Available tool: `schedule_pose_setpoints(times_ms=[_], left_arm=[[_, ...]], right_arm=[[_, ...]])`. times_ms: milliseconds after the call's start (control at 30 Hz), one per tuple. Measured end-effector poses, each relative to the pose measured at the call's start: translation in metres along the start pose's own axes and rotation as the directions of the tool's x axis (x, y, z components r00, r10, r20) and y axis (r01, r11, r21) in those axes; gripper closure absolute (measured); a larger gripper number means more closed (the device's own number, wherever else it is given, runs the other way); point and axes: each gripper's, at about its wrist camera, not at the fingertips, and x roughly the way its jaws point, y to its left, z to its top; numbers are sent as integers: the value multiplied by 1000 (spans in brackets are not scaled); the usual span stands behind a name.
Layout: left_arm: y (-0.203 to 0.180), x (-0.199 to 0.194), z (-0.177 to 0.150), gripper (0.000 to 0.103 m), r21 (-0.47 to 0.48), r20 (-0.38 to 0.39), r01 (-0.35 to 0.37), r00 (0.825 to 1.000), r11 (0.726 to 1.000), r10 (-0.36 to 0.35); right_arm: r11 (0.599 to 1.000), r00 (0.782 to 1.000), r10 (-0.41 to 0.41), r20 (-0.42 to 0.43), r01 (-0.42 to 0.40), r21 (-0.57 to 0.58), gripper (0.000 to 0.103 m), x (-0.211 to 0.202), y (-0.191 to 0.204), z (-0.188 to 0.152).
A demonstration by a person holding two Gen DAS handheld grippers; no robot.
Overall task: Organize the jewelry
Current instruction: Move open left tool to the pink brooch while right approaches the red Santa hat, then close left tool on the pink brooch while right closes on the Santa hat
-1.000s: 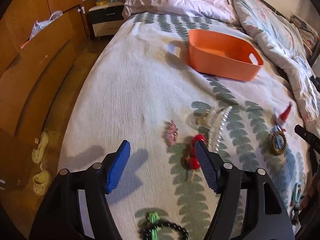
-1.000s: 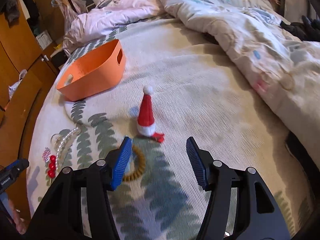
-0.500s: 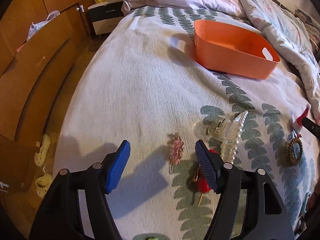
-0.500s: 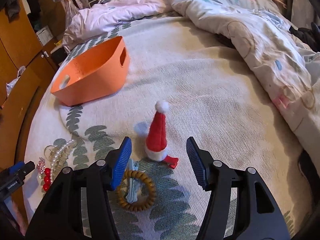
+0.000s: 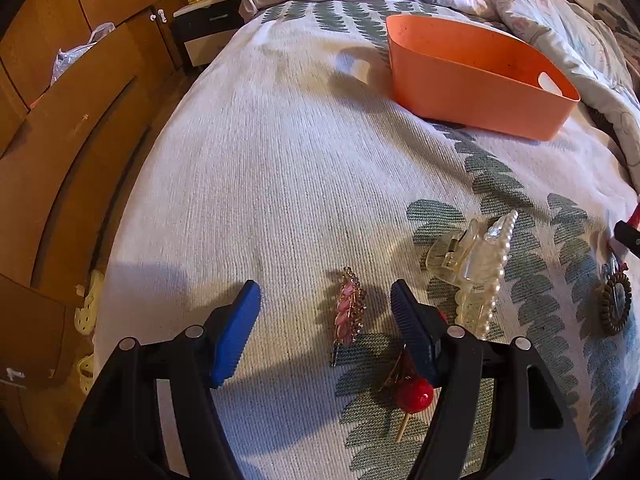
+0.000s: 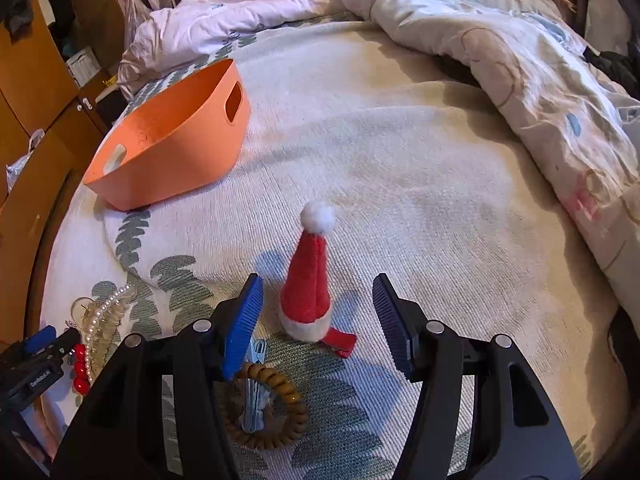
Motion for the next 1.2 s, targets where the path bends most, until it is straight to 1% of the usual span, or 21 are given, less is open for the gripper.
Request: schedule_pose_setpoints(times_ms=[167,267,300,333,367,400,433,467,533,633,700,733,800,867,933,1067,1200], left_arm=[[-6,0,-4,36,10,-1,-28,1000,1000,28],[-11,-1,-5,36,17,-1,-36,999,999,36],[-13,-1,-6,36,22,0,-38,999,999,38],[-13,-1,-7,36,22,0,-37,999,999,37],[-13,-1,-7,38,19,-1,-36,999,999,36],[-13,-1,-8,39,20,-2,-37,999,999,37],[-13,-1,-8,40,21,-3,-38,999,999,38],[-12,-1,-7,42,19,-4,-36,999,999,36],[-12,-2,-7,46,17,-6,-37,999,999,37],[-11,-3,-9,60,12,-11,-36,999,999,36],[-11,-3,-10,63,16,-9,-41,999,999,41],[-11,-3,-10,70,21,-9,-46,999,999,46],[-10,-2,-10,72,17,-11,-45,999,999,45],[-8,-2,-9,80,12,-12,-49,999,999,49],[-5,-3,-8,86,-3,-13,-47,999,999,47],[-2,-4,-8,90,-11,-16,-35,999,999,35],[-1,-6,-8,90,-19,-13,-26,1000,999,25]], right_arm=[[1000,1000,-5,-7,5,-12,43,7,6,-3],[1000,1000,-18,-5,18,-24,47,9,9,-4],[999,1000,-26,-8,26,-29,55,10,10,-5],[999,1000,-27,-15,27,-32,60,10,10,-6],[999,1000,-19,-19,19,-26,65,10,10,-6],[999,999,-25,-21,24,-28,67,9,11,-6],[999,999,-30,-22,30,-33,72,9,12,-6],[999,999,-30,-23,29,-34,75,9,13,-6],[999,999,-29,-32,28,-31,75,8,12,-7],[999,999,-27,-36,26,-23,76,7,12,-7],[1000,999,-24,-33,24,-15,76,6,10,-7],[1000,999,-26,-31,25,-13,76,5,9,-6],[1000,999,-29,-26,28,-14,76,2,9,-6],[1000,999,-25,-21,25,-10,77,-1,8,-5],[1000,1000,-28,-12,28,-8,77,-5,8,-4],[1000,1000,-22,1,22,-2,77,-12,7,-2],[1000,1000,-19,4,19,5,77,-17,4,-3]])
